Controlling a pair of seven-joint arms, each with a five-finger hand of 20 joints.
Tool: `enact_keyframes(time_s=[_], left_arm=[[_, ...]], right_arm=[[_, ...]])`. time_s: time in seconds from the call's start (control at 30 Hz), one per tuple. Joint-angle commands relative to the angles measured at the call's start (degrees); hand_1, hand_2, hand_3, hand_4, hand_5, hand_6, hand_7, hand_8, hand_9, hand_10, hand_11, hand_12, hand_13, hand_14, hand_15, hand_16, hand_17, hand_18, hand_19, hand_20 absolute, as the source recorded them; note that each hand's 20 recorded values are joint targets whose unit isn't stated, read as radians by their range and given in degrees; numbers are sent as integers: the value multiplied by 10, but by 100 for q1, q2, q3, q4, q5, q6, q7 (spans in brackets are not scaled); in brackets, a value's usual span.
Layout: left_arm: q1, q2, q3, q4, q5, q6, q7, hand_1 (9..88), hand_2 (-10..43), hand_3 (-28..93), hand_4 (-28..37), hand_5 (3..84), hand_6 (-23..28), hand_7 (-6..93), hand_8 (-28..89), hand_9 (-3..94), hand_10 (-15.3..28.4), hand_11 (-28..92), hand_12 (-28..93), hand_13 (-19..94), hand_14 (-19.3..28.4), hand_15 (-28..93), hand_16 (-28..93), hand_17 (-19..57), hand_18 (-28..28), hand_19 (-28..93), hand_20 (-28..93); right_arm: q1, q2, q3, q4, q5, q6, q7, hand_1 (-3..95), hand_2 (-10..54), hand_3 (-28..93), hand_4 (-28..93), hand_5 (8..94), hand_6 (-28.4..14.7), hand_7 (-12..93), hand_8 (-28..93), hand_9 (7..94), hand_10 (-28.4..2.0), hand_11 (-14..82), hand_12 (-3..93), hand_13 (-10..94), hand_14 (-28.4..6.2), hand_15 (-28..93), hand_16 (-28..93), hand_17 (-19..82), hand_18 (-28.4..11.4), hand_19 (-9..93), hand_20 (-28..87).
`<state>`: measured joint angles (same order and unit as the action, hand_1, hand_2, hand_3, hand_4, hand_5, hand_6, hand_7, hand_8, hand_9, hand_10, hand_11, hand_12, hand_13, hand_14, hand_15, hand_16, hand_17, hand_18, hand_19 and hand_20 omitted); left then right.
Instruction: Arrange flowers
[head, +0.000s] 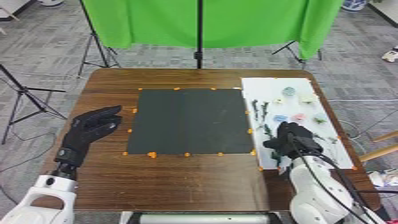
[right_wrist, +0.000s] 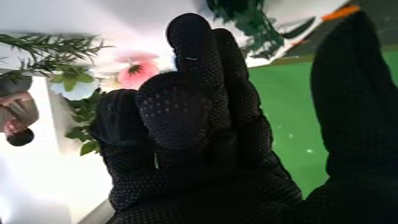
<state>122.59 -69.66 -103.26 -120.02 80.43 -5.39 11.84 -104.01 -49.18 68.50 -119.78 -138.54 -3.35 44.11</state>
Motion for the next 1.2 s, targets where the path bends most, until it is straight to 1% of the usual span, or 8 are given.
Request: enact_keyframes(time_s=[0.03,0.17,0.23,0.33,0.47,0.8,1.03,1.2], left_arm=[[67,-21,-31,-18,47,-72,-111,325,-92,621,-131,500,39,126,-51,500,143,183,148,410,198,215,18,101,144,147,243],[90,-34,-43,-33,65,-80,-123,325,-91,621,-132,500,39,126,-51,499,143,182,148,410,197,213,18,100,144,146,242],[88,-51,-51,-37,54,-106,-134,325,-91,622,-133,499,39,126,-51,499,143,182,148,409,197,212,18,100,144,145,241],[68,-46,-34,-34,66,-122,-161,326,-91,622,-134,500,40,126,-51,498,143,183,148,407,198,212,18,99,144,144,241],[77,-34,-43,-39,51,-118,-173,328,-91,621,-135,499,40,127,-51,498,143,183,148,407,197,213,18,98,145,144,241],[140,-22,-92,-83,36,-97,-218,324,-93,626,-137,500,40,128,-52,497,140,186,147,407,194,211,17,98,145,144,239],[155,133,-131,-81,0,-46,-273,323,-93,629,-139,500,40,128,-52,497,139,189,146,408,194,211,16,98,146,144,239],[233,545,-243,80,-160,141,-266,323,-93,630,-141,500,39,132,-52,497,138,191,146,410,193,213,16,97,147,146,238]], right_arm=[[65,64,-258,149,-105,-350,308,391,-95,611,-208,596,-87,358,-74,691,-172,381,324,810,-41,645,386,465,-216,924,568],[67,-9,-443,257,-155,-103,309,430,-95,625,-166,552,-95,469,-121,685,-172,490,346,834,-34,652,386,501,-204,932,579],[82,-22,-570,349,-219,201,225,492,-95,576,-133,543,-78,511,62,719,-163,499,370,863,-25,646,385,533,-194,932,589],[100,-26,-683,440,-262,660,116,571,-95,531,-84,583,-48,564,141,792,-137,477,413,921,-8,627,385,598,-179,932,605],[108,-11,-600,420,-113,811,109,594,-95,558,-64,641,-33,568,142,846,-120,487,375,937,4,671,323,659,-159,932,603],[120,159,-40,-151,570,1207,100,595,-95,569,-47,667,-41,547,149,864,-114,476,373,937,6,692,282,684,-145,932,582],[349,211,134,-555,1112,1613,-62,592,-95,576,-40,673,-43,543,154,870,-114,470,377,937,7,699,271,690,-145,932,586],[966,104,-309,-519,1737,1972,-252,591,-95,576,-37,676,-44,543,154,871,-113,470,375,937,7,703,265,696,-142,932,588]])
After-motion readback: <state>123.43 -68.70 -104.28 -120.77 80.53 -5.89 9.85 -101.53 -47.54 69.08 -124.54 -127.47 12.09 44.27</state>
